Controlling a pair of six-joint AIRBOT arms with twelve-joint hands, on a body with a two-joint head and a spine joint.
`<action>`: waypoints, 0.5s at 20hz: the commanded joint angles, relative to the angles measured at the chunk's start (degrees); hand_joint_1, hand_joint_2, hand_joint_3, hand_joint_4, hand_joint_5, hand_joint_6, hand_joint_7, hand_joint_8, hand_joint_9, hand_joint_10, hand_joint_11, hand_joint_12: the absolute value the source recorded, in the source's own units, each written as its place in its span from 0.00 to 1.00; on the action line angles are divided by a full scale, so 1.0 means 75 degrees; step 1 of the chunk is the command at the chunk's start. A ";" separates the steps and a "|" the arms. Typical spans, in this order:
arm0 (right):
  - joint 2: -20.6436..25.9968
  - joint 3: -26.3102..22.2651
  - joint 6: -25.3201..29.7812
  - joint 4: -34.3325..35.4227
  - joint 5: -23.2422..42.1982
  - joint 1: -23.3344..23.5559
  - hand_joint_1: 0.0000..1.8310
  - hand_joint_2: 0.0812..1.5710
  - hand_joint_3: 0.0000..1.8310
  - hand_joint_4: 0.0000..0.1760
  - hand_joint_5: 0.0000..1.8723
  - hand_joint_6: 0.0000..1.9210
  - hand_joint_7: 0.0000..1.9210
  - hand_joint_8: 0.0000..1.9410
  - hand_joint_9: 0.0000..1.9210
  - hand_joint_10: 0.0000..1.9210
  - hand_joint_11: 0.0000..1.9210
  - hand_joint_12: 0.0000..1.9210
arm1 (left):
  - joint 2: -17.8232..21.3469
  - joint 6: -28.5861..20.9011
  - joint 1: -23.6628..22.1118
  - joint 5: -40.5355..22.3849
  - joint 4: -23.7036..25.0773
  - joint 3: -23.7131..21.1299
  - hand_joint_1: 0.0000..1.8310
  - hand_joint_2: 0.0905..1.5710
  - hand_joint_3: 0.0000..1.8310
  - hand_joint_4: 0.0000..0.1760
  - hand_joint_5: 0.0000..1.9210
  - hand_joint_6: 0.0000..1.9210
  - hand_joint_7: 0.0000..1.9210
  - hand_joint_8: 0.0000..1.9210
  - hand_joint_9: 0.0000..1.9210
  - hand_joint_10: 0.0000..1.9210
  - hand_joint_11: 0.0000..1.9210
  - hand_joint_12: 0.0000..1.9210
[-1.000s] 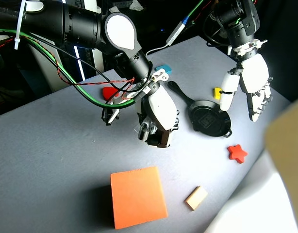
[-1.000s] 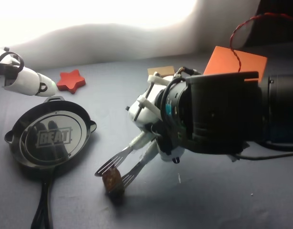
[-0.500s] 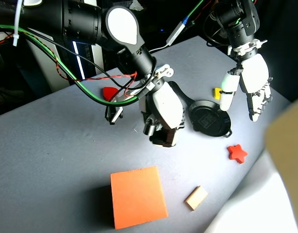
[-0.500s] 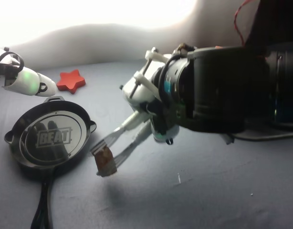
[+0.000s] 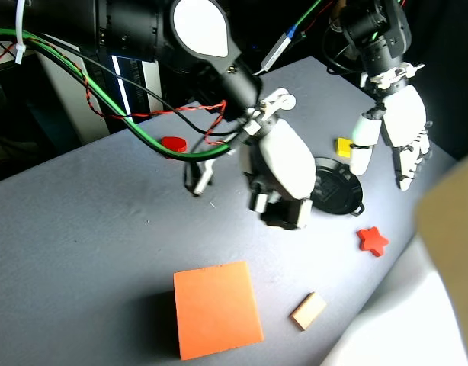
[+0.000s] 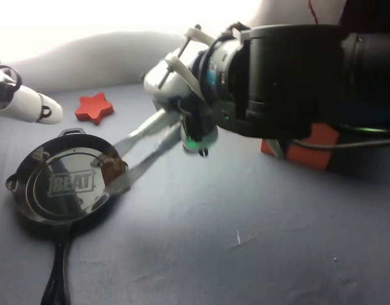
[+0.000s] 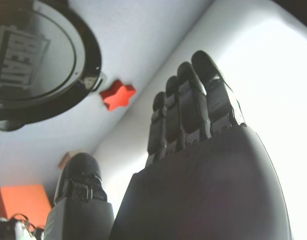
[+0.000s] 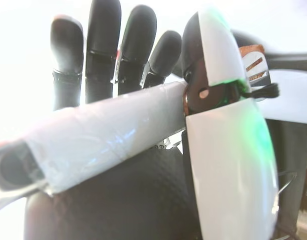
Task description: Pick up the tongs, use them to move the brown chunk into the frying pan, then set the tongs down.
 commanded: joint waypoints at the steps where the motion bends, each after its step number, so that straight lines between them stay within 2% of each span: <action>1: -0.0033 0.0050 0.0045 -0.0410 0.0580 0.0140 0.67 0.70 0.00 0.00 0.49 0.61 0.54 0.45 0.53 0.40 0.35 0.79 | 0.0042 0.0009 -0.0016 0.0070 0.0438 0.0081 0.00 0.74 0.00 0.08 0.06 0.00 0.10 0.00 0.11 0.00 0.00 0.36; 5: -0.0458 0.0739 0.0131 -0.0407 0.1073 0.0064 0.67 0.70 0.00 0.00 0.49 0.61 0.53 0.47 0.53 0.41 0.36 0.79 | 0.0038 0.0009 0.0161 0.0164 0.0574 0.0344 0.00 0.74 0.00 0.06 0.07 0.00 0.09 0.00 0.11 0.00 0.00 0.36; 6: -0.0580 0.0962 0.0194 -0.0406 0.1237 0.0025 0.67 0.70 0.00 0.00 0.48 0.62 0.53 0.47 0.52 0.42 0.36 0.80 | 0.0038 0.0008 0.0204 0.0208 0.0575 0.0421 0.00 0.74 0.00 0.11 0.06 0.00 0.10 0.00 0.11 0.00 0.00 0.35; 7: -0.0725 0.1212 0.0237 -0.0405 0.1415 -0.0019 0.67 0.70 0.00 0.00 0.48 0.62 0.53 0.47 0.52 0.42 0.36 0.80 | 0.0028 0.0007 0.0237 0.0256 0.0575 0.0522 0.00 0.74 0.00 0.11 0.06 0.00 0.10 0.00 0.11 0.00 0.00 0.36; 10: -0.1082 0.1872 0.0242 -0.0404 0.1981 -0.0133 0.67 0.70 0.00 0.00 0.48 0.63 0.53 0.47 0.52 0.42 0.36 0.80 | -0.0023 0.0006 0.0349 0.0380 0.0575 0.0797 0.00 0.74 0.00 0.06 0.07 0.00 0.10 0.00 0.12 0.00 0.00 0.38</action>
